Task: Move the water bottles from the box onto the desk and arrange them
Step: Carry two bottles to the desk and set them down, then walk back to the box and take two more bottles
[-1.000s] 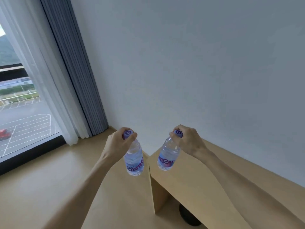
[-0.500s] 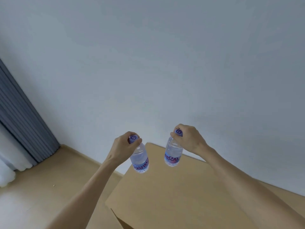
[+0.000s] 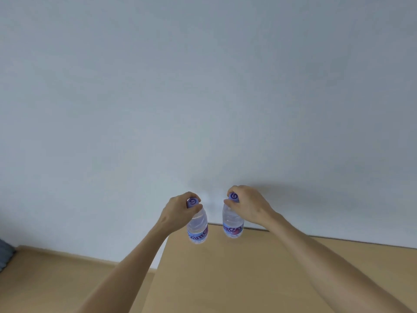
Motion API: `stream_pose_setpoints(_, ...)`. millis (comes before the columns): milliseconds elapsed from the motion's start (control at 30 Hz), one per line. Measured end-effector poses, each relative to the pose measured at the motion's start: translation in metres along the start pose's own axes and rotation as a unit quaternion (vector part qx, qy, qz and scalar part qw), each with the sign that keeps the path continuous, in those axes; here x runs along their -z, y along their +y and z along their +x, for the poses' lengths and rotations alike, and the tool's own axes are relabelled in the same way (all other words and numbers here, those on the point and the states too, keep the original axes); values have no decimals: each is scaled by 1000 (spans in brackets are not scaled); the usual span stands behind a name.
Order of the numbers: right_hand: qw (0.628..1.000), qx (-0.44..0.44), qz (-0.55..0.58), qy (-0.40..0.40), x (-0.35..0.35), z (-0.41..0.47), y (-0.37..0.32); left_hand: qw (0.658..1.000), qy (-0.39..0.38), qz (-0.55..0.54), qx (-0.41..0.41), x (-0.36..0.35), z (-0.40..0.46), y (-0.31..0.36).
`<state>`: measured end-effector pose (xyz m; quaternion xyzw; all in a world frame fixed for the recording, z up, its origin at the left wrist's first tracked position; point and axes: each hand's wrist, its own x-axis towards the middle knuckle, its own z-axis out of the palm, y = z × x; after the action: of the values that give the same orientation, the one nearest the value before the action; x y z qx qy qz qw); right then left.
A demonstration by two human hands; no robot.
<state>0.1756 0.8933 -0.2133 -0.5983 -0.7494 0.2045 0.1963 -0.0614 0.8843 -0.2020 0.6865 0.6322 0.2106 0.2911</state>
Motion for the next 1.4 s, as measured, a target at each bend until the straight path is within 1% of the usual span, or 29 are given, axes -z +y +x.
stream_pose_setpoints(200,999,-49,-7,23,-21,17,3,996,-66,17,-51,-11,52,-12)
stream_pose_setpoints(300,997,-75,-18,1,-36,18,6,992,-98,27,-71,-19,65,-19)
stream_pose_setpoints(400,996,-94,-10,9,-47,19,9,986,-134,32,-96,-26,69,-29)
stream_pose_setpoints(467,995,-99,-5,13,-51,19,10,984,-145,19,-104,-27,73,-34)
stream_pose_setpoints(600,993,-122,5,-7,-53,17,9,977,-171,26,-122,-26,81,-40)
stream_pose_setpoints(733,989,-150,14,-10,-48,9,7,976,-175,51,-121,-22,79,-41)
stream_pose_setpoints(800,986,-165,2,-1,-38,1,5,977,-140,93,-129,-17,74,-40)
stream_pose_setpoints(867,984,-175,8,34,-25,-11,2,982,-95,93,-136,-9,66,-36)
stream_pose_setpoints(933,978,-179,67,88,-11,-29,0,986,-79,22,-146,-3,55,-30)
stream_pose_setpoints(1033,961,-162,162,153,10,-69,-2,979,-82,-75,-173,-2,32,-13)
stream_pose_setpoints(1100,952,-157,188,186,25,-102,-1,970,-96,-103,-198,-10,14,12)
stream_pose_setpoints(1233,925,-173,204,269,56,-177,11,944,-157,-170,-234,-47,-25,74)
stream_pose_setpoints(1333,900,-194,202,333,82,-250,27,923,-196,-168,-284,-89,-54,118)
stream_pose_setpoints(1400,876,-228,200,375,99,-305,38,907,-225,-165,-316,-118,-75,148)
